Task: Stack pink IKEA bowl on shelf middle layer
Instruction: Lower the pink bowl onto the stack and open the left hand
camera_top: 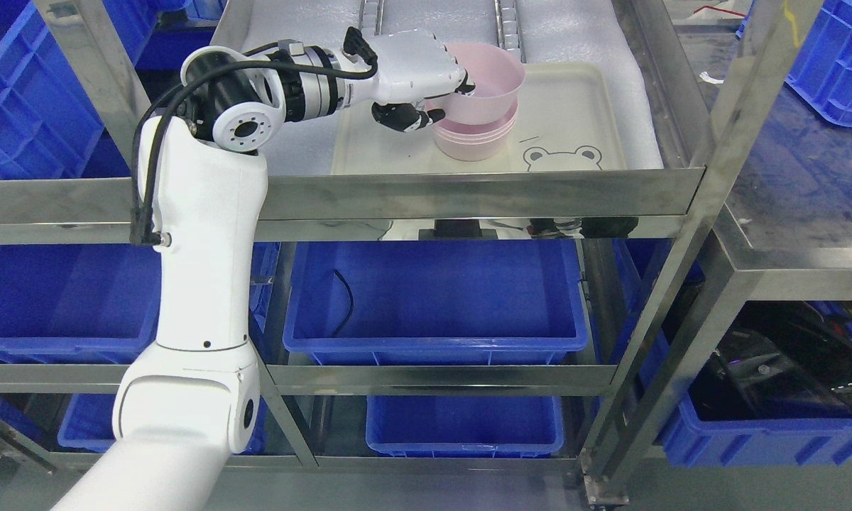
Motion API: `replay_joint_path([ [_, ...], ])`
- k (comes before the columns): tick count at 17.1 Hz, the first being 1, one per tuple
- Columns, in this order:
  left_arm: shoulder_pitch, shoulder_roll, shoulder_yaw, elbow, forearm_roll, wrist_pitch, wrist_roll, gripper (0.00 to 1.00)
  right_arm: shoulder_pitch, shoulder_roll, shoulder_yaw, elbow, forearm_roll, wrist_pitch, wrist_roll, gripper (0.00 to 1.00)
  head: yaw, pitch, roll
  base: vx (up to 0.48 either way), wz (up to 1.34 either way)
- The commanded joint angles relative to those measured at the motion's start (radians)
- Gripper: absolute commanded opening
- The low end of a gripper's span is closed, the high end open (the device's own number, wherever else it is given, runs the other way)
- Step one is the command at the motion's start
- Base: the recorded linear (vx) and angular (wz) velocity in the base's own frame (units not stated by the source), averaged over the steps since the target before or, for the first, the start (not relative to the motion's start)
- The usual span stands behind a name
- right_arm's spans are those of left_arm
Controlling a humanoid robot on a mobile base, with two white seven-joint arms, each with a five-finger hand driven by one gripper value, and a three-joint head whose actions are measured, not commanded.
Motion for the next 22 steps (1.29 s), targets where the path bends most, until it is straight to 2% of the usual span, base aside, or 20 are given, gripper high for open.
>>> replay_joint_path([
  [1,-0.016,-0.01,-0.035,0.097,-0.068,0.0,0.005,0.05,0.0,-0.017,0.005,-0.017,-0.001,-0.001,0.001,1.0,0.0,0.0,0.0,-0.01,0.04],
  [8,-0.04,-0.01,-0.042,0.146,-0.104,0.0,0.077,0.06,0.0,-0.017,0.003,-0.017,-0.001,-0.001,0.001,1.0,0.0,0.0,0.0,-0.001,0.0],
  [13,-0.039,-0.01,-0.042,0.151,-0.125,0.0,0.083,0.11,0.0,-0.017,0.005,-0.017,-0.001,-0.001,0.001,1.0,0.0,0.0,0.0,0.001,0.02],
  [15,-0.037,-0.01,-0.04,0.155,-0.124,0.0,0.085,0.29,0.0,-0.017,0.005,-0.017,0.001,-0.001,0.001,1.0,0.0,0.0,0.0,0.003,-0.03],
  [16,-0.037,-0.01,-0.039,0.155,-0.125,0.0,0.085,0.44,0.0,-0.017,0.005,-0.017,-0.001,-0.001,0.001,1.0,0.0,0.0,0.0,0.002,-0.02],
  [18,-0.034,-0.01,-0.032,0.155,-0.124,0.0,0.085,0.51,0.0,-0.017,0.003,-0.017,0.001,-0.001,0.001,1.0,0.0,0.0,0.0,0.0,0.0],
  [22,-0.042,-0.01,0.035,0.126,-0.096,0.0,0.085,0.79,0.0,-0.017,0.005,-0.017,0.001,-0.001,0.001,1.0,0.0,0.0,0.0,-0.001,0.0],
])
